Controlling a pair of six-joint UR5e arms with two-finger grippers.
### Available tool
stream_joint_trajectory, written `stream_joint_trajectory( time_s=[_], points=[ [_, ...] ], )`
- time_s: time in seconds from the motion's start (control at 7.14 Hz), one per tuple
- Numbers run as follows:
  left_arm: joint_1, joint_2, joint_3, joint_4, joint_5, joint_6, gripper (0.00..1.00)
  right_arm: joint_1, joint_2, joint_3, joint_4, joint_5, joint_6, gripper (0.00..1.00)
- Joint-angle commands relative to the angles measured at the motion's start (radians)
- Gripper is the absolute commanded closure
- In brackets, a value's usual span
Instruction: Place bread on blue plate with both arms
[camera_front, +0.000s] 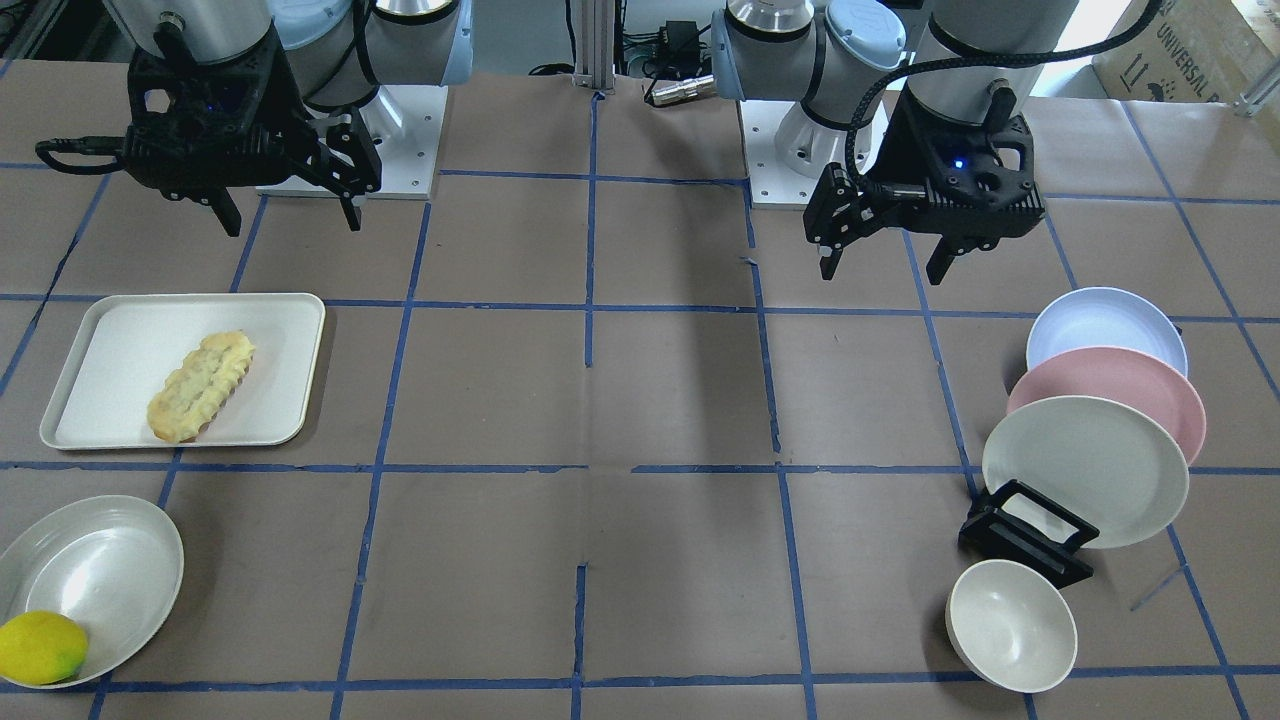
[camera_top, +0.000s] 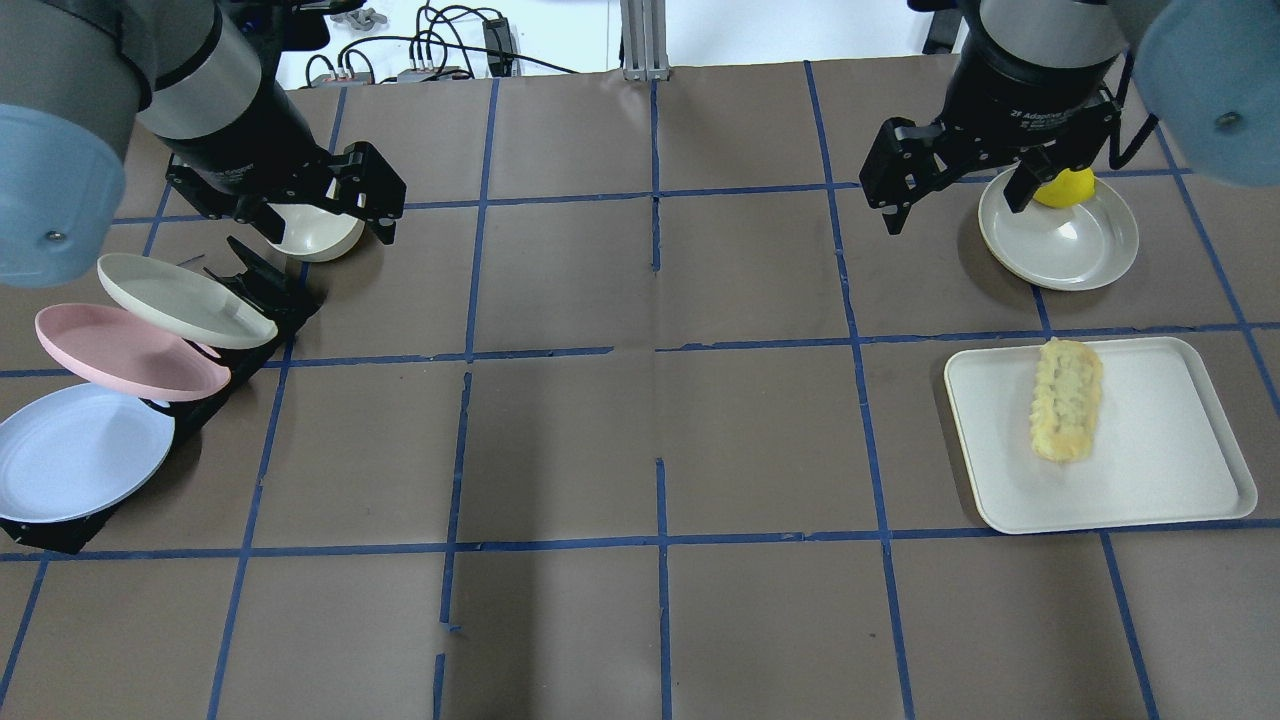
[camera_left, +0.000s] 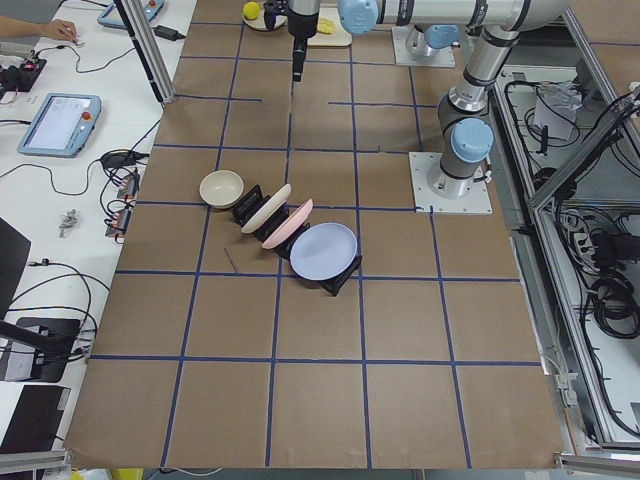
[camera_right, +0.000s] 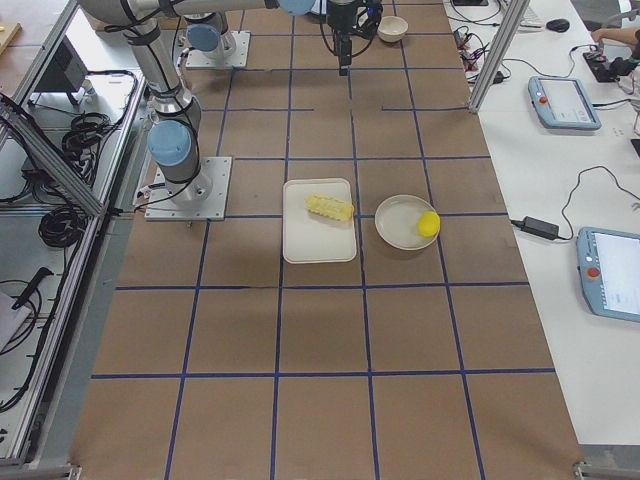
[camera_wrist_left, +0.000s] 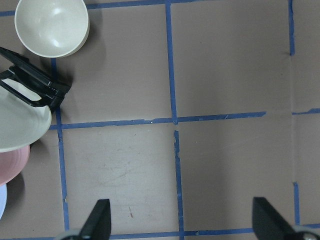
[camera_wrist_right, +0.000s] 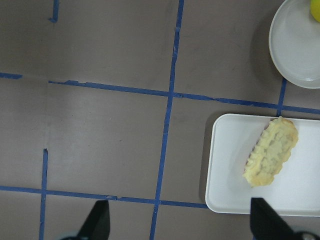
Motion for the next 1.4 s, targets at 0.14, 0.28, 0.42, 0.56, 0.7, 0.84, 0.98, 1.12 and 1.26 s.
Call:
stream_joint_trajectory(
  time_s=[0.14,0.28,0.42,0.56,0.7,0.84,0.98,1.12,1.26],
  points=[
    [-0.004,0.000,-0.018,-0.010,0.002,0.001,0.00,0.000,0.000,0.000,-0.001,-0.001,-0.002,0.00],
    [0.002,0.000,-0.032,-0.029,0.005,0.006,0.00,0.000,0.000,0.000,-0.001,-0.001,0.000,0.00],
    [0.028,0.003,-0.061,-0.018,0.020,0.123,0.00,0.000,0.001,0.000,-0.001,-0.001,-0.002,0.00],
    [0.098,0.005,-0.064,0.014,0.057,0.253,0.00,-0.006,0.003,0.003,0.005,-0.001,-0.008,0.00],
    [0.226,0.018,-0.066,0.028,0.049,0.309,0.00,-0.105,0.001,0.019,0.011,0.001,-0.011,0.00],
    [0.332,0.023,-0.072,0.006,0.052,0.410,0.00,-0.264,0.000,0.051,0.022,0.008,-0.035,0.01],
    [0.447,0.031,-0.066,-0.069,0.063,0.569,0.00,-0.388,-0.002,0.100,0.010,0.002,-0.093,0.00],
    [0.602,0.073,-0.051,-0.138,0.054,0.721,0.00,-0.461,-0.002,0.133,0.001,0.008,-0.081,0.00],
    [0.776,0.095,-0.064,-0.211,0.049,0.923,0.00,-0.483,0.000,0.145,-0.001,0.001,-0.068,0.00]
  ],
)
